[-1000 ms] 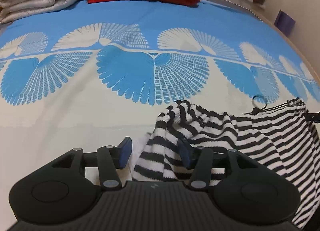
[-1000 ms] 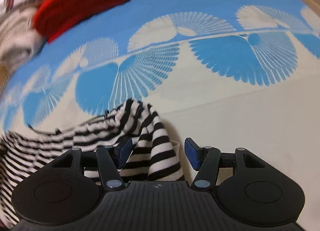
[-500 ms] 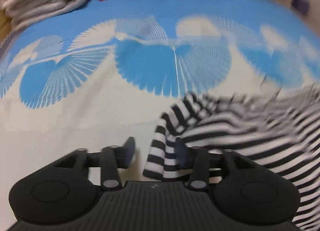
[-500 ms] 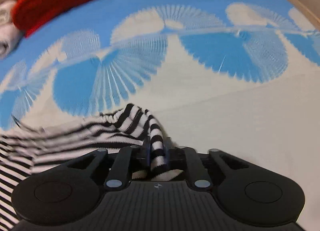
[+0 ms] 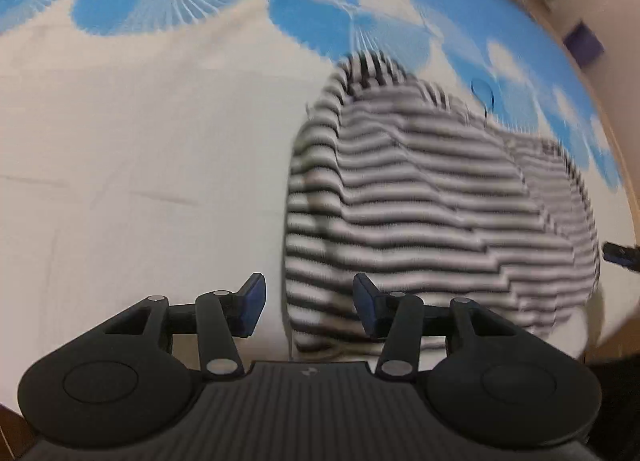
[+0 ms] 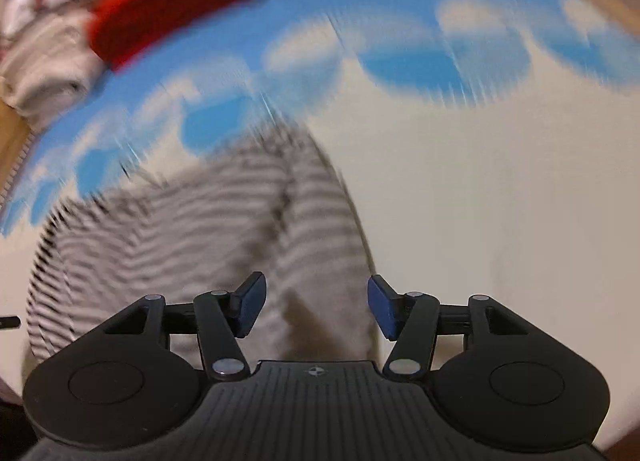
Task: Fold small clothes
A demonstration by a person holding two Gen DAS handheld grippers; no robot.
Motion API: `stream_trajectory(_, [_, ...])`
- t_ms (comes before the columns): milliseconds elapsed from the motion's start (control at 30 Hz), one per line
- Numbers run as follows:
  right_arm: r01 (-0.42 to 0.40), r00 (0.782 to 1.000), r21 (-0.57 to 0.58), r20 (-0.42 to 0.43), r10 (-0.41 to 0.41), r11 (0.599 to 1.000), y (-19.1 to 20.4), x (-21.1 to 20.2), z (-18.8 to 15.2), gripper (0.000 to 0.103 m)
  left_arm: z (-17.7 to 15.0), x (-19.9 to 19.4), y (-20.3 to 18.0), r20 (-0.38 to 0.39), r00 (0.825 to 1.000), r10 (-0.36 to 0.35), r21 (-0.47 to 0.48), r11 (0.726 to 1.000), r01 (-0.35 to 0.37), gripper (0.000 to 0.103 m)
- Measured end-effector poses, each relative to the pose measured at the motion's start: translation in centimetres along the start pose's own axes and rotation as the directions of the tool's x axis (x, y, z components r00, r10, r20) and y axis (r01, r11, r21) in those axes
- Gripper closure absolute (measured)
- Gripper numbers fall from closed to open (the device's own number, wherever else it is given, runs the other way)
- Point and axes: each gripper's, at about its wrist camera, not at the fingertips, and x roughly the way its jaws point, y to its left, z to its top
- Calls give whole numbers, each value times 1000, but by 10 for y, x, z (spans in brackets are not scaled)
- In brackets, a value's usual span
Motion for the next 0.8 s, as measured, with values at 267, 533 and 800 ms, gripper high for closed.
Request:
stream_trajectory(267, [27, 990, -34, -136, -31, 999, -10, 24, -23, 46, -3, 27, 0, -111, 993, -29, 50, 998, 35, 78])
stream_trajectory(533, [-114, 993, 50, 25, 113, 992, -35, -14, -10, 101, -7, -21, 36, 83, 991, -109, -70, 991, 115, 102])
stream_trajectory(800, [66, 988, -64, -138, -74, 996, -27, 14, -24, 99, -24, 0, 15, -56, 993, 108, 79, 991, -104, 101])
